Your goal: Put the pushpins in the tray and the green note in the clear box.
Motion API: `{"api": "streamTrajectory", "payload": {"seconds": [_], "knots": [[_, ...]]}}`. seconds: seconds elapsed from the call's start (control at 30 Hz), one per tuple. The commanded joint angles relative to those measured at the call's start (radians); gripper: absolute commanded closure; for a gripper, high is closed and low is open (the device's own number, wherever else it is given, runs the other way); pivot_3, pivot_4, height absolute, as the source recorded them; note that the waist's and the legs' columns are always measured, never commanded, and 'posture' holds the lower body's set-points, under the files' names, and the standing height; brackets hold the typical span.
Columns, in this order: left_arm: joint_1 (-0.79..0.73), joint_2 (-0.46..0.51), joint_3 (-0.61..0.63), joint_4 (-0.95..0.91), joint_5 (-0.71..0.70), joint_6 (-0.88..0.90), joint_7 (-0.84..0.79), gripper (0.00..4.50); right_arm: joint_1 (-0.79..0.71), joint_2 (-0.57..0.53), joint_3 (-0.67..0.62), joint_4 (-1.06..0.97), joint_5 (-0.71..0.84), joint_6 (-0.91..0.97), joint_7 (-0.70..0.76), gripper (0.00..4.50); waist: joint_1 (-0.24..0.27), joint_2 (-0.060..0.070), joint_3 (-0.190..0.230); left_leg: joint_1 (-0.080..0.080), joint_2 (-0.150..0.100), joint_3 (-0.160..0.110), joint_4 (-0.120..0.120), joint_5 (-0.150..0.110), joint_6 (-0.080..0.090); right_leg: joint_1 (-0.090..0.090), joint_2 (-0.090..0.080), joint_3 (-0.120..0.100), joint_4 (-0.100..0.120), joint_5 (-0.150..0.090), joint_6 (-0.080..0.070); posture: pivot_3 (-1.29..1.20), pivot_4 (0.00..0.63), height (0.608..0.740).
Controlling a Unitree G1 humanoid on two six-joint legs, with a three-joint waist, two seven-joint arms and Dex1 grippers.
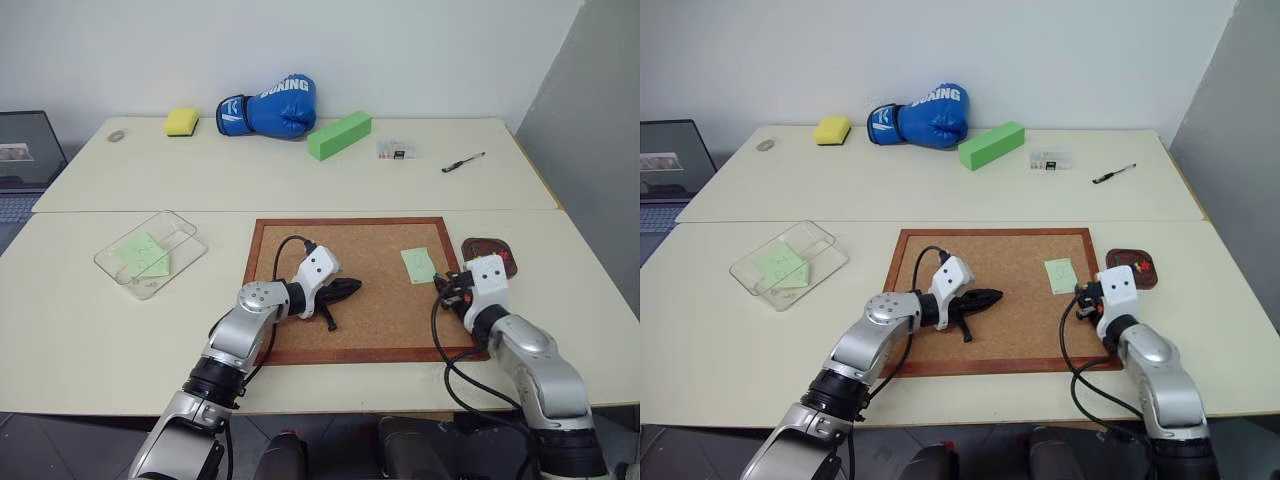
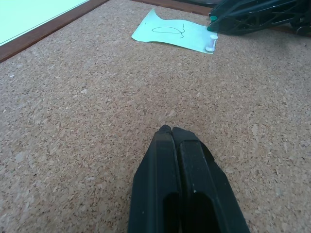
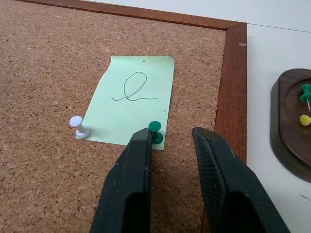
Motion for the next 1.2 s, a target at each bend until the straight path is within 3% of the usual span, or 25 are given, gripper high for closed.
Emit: {"api": "streamTrajectory", "payload": {"seconds": [0.03,0.07,0.1,0.3,1.0,1.2], "knots": [[0.021,0.015,-0.025,0.032,0.026,0.022,-0.007,4.5,-0.019,0.002,-0.024,0.002,0.008,-0.027,-0.006,3.11,0.0,0.0,0.0,0.0,0.0,0.0,0.0,0.0,0.0,0.0,0.0,0.0,0.0,0.0,0.0,0.0,0.15,0.74],[0.021,0.015,-0.025,0.032,0.027,0.022,-0.007,4.5,-0.021,0.002,-0.023,0.005,0.008,-0.028,-0.006,3.11,0.0,0.0,0.0,0.0,0.0,0.0,0.0,0.0,0.0,0.0,0.0,0.0,0.0,0.0,0.0,0.0,0.15,0.74],[0.021,0.015,-0.025,0.031,0.026,0.023,-0.007,4.5,-0.022,0.003,-0.024,0.008,0.009,-0.031,-0.007,3.48,0.0,0.0,0.0,0.0,0.0,0.0,0.0,0.0,0.0,0.0,0.0,0.0,0.0,0.0,0.0,0.0,0.15,0.74],[0.021,0.016,-0.025,0.032,0.026,0.022,-0.006,4.5,-0.022,0.0,-0.022,0.005,0.015,-0.036,-0.004,4.48,0.001,0.0,0.0,0.0,0.0,0.0,0.0,0.0,0.0,0.0,0.0,0.0,0.0,0.0,0.0,0.0,0.15,0.74],[0.028,0.026,-0.042,0.035,0.037,0.032,0.003,4.5,0.004,0.025,-0.072,-0.148,0.064,-0.073,-0.012,4.48,0.001,0.0,0.0,0.0,0.0,0.0,-0.001,0.0,0.0,0.0,0.0,0.0,-0.001,0.0,0.0,0.0,0.15,0.74],[0.03,0.026,-0.043,0.029,0.035,0.038,0.003,4.5,-0.058,-0.105,-0.141,-0.029,-0.029,-0.149,-0.028,4.48,0.001,0.0,0.0,0.0,0.0,0.0,-0.001,0.0,0.0,0.0,0.0,0.0,-0.001,0.0,0.0,0.0,0.15,0.74]]}}
